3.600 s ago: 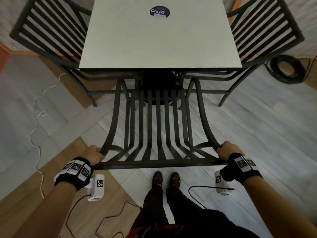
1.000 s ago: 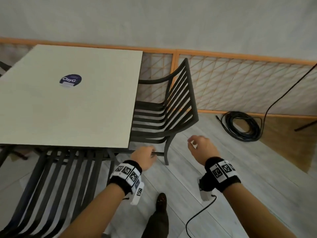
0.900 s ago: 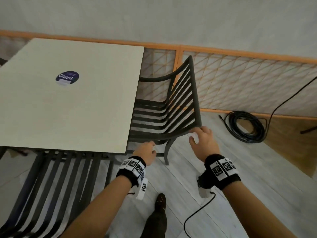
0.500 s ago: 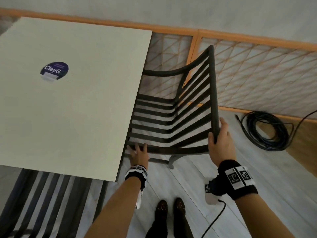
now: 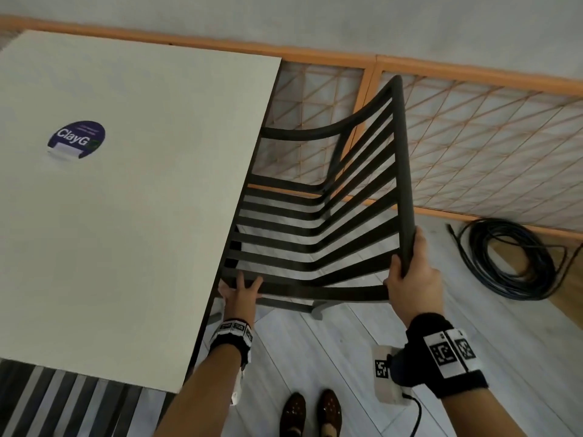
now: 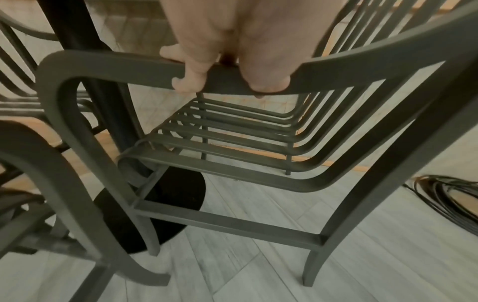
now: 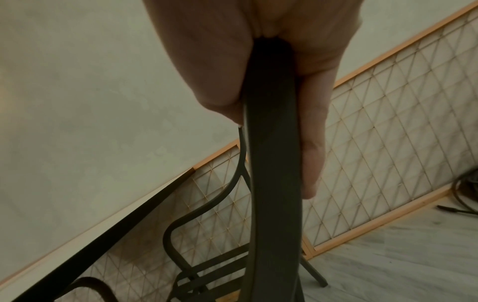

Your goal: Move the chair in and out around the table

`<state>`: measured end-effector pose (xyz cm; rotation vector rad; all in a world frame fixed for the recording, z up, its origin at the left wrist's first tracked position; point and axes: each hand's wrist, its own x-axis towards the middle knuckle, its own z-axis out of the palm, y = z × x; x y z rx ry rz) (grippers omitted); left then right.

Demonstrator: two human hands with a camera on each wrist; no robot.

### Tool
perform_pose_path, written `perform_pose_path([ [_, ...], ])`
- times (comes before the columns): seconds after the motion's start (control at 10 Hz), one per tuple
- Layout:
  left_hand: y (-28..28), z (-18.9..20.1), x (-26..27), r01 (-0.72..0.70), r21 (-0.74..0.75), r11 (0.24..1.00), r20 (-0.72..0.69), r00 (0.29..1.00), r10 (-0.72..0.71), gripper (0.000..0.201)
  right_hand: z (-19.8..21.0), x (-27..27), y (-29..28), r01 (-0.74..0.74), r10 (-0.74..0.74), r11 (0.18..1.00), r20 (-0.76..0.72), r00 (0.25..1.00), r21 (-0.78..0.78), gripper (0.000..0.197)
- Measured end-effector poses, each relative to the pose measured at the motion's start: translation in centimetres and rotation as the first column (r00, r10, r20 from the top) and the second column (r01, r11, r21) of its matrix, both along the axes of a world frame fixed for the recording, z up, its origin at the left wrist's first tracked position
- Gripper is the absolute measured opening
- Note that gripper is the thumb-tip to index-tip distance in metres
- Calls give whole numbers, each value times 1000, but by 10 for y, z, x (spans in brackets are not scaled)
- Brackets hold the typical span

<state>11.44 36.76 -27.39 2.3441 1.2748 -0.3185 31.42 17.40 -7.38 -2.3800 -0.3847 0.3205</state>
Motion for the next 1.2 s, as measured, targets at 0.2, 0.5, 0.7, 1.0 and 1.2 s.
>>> perform_pose_path([
  [0.2, -14, -11, -14, -14, 12, 1000, 68, 998, 13, 84, 2, -11, -15, -12, 12, 1000, 5, 1000, -26, 65],
  [0.5, -18, 11, -7, 81, 68, 994, -76, 994, -75, 79, -3, -6, -14, 9, -7, 998, 33, 999, -57, 62],
  [0.7, -23, 26, -11, 31, 39, 999, -51, 998, -29, 47, -5, -8, -13, 32, -26, 995, 70, 997, -91, 61],
  [1.0, -50, 51, -23, 11, -47, 999, 0, 1000, -11, 67, 1, -15, -20, 13, -15, 994, -14, 1000, -108, 48],
  [1.2, -67, 69, -65, 44, -70, 997, 22, 999, -42, 61, 8, -66, -66, -58, 46, 970, -58, 997, -237, 49],
])
